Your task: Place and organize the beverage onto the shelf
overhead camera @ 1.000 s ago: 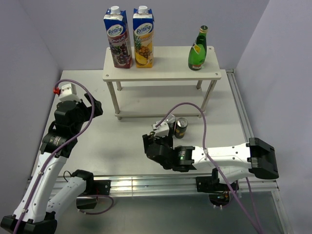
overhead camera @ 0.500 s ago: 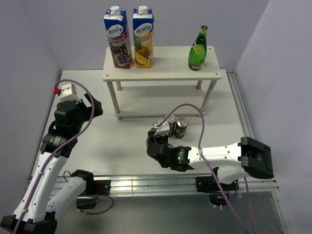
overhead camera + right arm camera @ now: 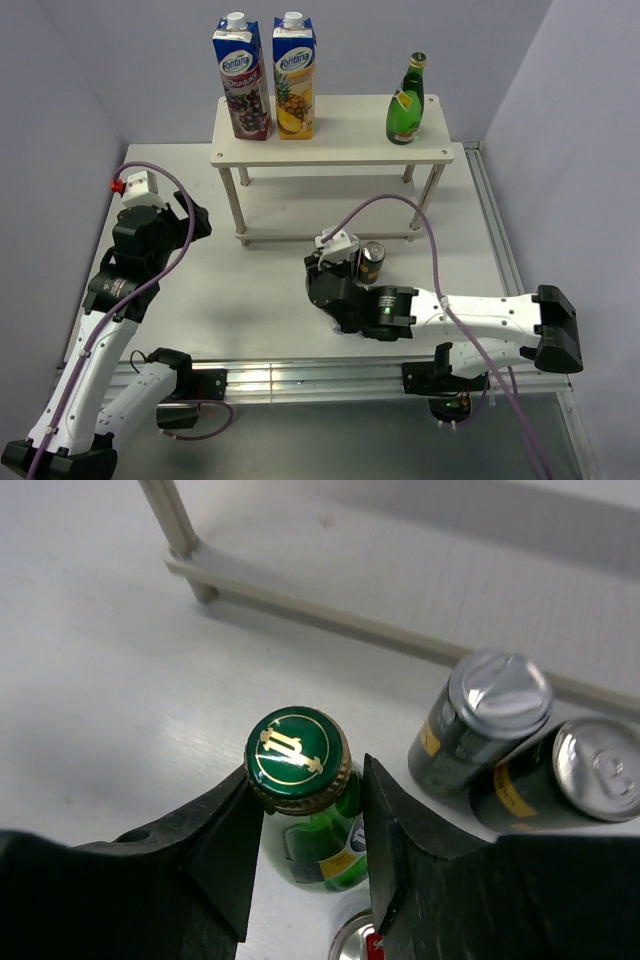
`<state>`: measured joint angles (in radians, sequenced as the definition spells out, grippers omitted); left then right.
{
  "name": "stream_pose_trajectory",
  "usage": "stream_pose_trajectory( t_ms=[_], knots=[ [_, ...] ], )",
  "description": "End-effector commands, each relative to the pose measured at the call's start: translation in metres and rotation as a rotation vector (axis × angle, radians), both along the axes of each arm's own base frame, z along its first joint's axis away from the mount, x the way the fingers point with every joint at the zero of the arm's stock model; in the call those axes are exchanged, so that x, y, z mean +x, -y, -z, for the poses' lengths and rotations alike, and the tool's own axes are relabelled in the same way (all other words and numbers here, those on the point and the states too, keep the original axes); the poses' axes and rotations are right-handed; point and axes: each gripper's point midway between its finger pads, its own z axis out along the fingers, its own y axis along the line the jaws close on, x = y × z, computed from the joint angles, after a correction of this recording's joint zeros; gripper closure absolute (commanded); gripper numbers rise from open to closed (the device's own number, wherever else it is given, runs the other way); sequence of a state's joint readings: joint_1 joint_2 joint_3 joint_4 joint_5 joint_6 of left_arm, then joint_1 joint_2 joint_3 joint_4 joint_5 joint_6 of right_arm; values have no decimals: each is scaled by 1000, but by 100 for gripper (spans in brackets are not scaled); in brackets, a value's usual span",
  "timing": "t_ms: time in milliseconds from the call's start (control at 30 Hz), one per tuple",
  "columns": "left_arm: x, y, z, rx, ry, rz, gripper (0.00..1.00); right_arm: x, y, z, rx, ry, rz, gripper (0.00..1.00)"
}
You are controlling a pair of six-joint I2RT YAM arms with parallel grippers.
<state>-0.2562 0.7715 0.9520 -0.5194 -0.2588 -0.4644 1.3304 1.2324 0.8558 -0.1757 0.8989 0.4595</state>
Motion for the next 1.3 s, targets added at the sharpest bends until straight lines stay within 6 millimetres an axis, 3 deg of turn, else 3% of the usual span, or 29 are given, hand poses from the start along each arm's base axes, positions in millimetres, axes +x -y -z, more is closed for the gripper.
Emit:
stream_pose_trajectory(
  t_ms=[0,367,633,900,1067,1267],
  knots=[
    [2,-1,-7,5,25,2,3,8,-1,-121,236,121,24,100],
    [2,-1,-6,5,22,-1,3,20,39,-271,281,324,75,100],
    [2,-2,-5,7,20,-2,3,42,74,-349,306,440,155,100],
    [2,-2,-7,5,25,-1,3,78,99,-379,291,509,241,100],
    [2,-2,-6,5,25,-1,3,94,102,-397,278,546,272,100],
    [3,-1,-5,6,20,1,3,112,102,-401,239,586,317,100]
  ],
)
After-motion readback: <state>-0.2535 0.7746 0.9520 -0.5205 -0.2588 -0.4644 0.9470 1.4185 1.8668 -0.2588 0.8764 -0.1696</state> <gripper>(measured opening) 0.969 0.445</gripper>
